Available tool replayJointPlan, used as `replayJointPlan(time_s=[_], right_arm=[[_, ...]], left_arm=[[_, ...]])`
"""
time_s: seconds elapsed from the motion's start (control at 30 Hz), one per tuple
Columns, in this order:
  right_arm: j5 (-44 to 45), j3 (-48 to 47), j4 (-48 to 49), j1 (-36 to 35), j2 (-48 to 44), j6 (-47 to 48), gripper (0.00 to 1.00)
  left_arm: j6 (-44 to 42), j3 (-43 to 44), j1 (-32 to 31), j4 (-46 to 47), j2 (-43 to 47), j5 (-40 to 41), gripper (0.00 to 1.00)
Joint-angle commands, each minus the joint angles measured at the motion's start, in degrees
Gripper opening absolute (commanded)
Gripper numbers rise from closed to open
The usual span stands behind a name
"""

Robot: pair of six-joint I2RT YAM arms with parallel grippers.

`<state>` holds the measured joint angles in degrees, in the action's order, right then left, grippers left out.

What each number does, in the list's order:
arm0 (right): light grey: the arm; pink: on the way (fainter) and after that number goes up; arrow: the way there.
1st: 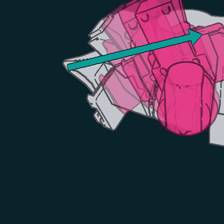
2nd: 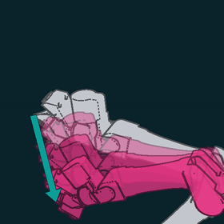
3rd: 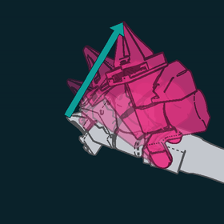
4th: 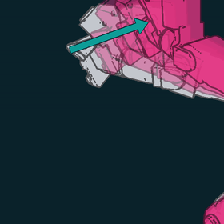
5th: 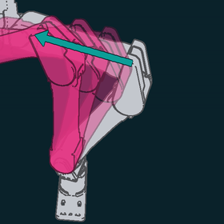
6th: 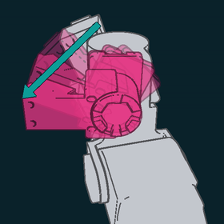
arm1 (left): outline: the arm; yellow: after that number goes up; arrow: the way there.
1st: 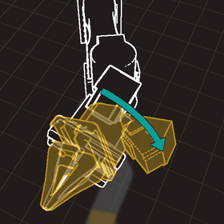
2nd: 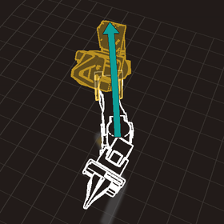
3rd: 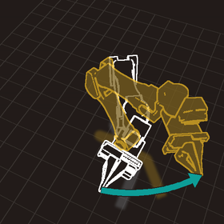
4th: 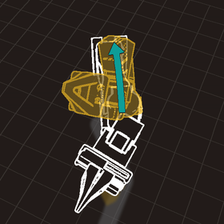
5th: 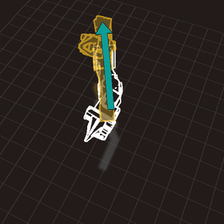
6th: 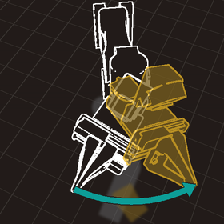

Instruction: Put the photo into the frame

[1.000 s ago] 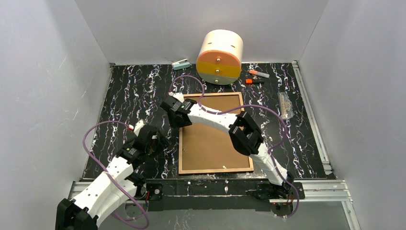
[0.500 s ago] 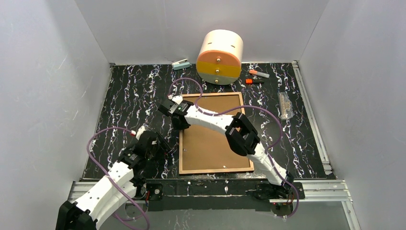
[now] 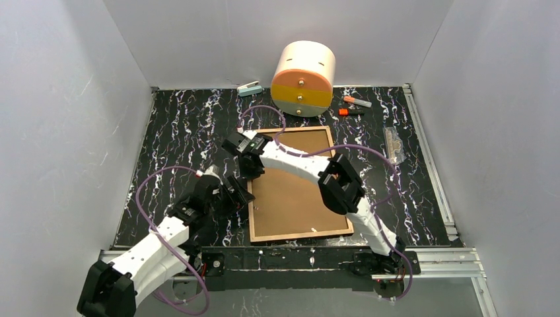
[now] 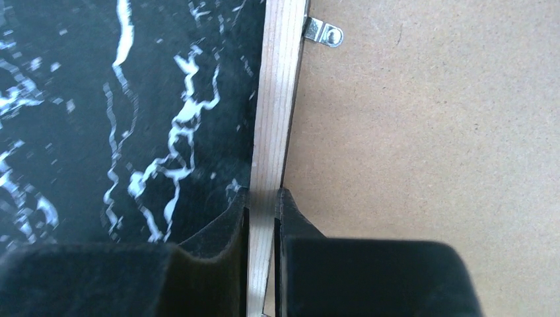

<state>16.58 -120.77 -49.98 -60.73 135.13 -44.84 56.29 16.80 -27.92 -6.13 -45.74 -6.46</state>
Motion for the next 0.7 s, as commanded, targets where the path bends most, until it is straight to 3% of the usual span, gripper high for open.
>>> replayJointPlan(time_s=[0.0,0.17,0.3,0.4,0.67], right_arm=[[-4.8,1.4,3.2,-0.1,-12.8,-0.9,0.02],[-7.9,6.0,5.4,0.2,-18.2,-1.8,0.01],[-9.9,9.1,6.9,0.5,-21.6,-2.4,0.02],[-11.1,11.0,8.1,0.8,-23.8,-3.0,0.02],[-13.2,15.8,11.1,2.3,-28.2,-3.8,0.03]], left_arm=[[-4.9,5.2,0.1,0.2,-2.2,-2.3,0.81],[-7.8,10.5,0.2,-2.9,-5.0,-2.8,0.82],[-3.8,11.5,0.4,4.4,-6.6,-13.1,0.76],[1.7,10.2,0.5,10.9,-6.7,-18.4,0.63],[10.4,6.5,0.8,18.4,-3.9,-21.9,0.29]])
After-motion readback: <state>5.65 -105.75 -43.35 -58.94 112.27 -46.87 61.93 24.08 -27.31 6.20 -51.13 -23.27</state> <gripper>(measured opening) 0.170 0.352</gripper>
